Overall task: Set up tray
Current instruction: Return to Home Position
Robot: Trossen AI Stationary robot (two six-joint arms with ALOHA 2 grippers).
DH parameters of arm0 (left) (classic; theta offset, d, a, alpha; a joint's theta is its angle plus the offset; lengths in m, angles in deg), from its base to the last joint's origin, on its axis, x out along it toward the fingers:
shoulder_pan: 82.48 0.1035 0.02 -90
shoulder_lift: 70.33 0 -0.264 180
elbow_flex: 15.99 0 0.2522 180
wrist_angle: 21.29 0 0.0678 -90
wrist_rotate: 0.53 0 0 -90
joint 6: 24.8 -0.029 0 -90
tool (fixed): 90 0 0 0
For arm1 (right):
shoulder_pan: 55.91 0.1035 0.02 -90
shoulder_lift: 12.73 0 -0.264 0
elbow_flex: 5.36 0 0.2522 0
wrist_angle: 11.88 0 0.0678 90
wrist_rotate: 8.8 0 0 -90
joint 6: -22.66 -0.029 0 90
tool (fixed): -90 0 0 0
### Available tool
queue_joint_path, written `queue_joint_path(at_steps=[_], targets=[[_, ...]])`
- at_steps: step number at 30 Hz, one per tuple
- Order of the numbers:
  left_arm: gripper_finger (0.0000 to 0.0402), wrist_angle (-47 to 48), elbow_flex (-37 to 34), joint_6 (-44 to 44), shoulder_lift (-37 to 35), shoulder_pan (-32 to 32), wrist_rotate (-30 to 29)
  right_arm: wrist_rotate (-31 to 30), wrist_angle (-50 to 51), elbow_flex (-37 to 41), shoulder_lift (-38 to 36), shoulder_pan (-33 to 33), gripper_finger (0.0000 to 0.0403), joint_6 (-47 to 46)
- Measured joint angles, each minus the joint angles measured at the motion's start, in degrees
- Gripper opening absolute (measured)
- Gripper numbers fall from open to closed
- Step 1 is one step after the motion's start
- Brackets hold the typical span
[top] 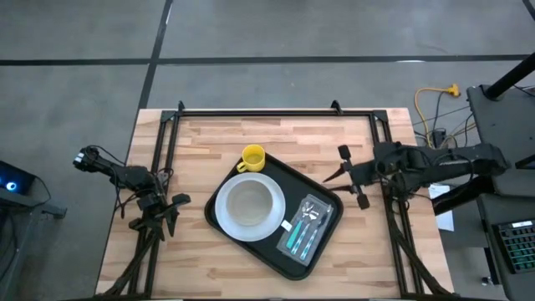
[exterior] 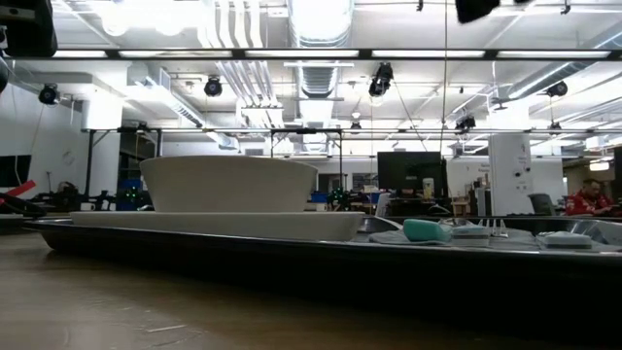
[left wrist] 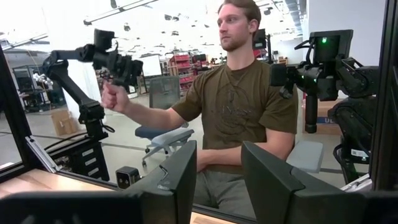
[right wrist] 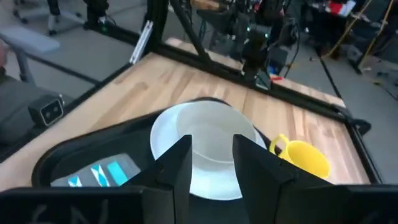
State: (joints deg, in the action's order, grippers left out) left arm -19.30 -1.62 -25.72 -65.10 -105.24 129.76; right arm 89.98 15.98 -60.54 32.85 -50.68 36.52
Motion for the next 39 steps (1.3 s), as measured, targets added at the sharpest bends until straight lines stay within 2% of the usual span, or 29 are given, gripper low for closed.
queue_joint_path(at_steps=[3, 6, 12, 19, 29, 39], targets=[[0.0112, 0.0, 0.0, 0.0, 0.0, 0.0, 0.0, 6.4, -4.9, 4.3, -0.8, -5.9, 0.0107, 0.0], [0.0112, 0.0, 0.0, 0.0, 0.0, 0.0, 0.0, 8.4, -8.0, 7.4, -2.2, -10.5, 0.0107, -1.3], [0.0112, 0.0, 0.0, 0.0, 0.0, 0.0, 0.0, 13.4, -13.5, 14.4, -5.4, -13.1, 0.0107, -1.9], [0.0112, 0.0, 0.0, 0.0, 0.0, 0.0, 0.0, 11.1, -17.9, 22.2, -13.7, -13.2, 0.0107, -3.2], [0.0112, 0.0, 0.0, 0.0, 0.0, 0.0, 0.0, 10.5, -17.5, 30.4, -30.2, -13.2, 0.0107, -4.7], [0.0112, 0.0, 0.0, 0.0, 0.0, 0.0, 0.0, 6.1, -18.2, 38.3, -45.6, -13.1, 0.0107, -7.2]])
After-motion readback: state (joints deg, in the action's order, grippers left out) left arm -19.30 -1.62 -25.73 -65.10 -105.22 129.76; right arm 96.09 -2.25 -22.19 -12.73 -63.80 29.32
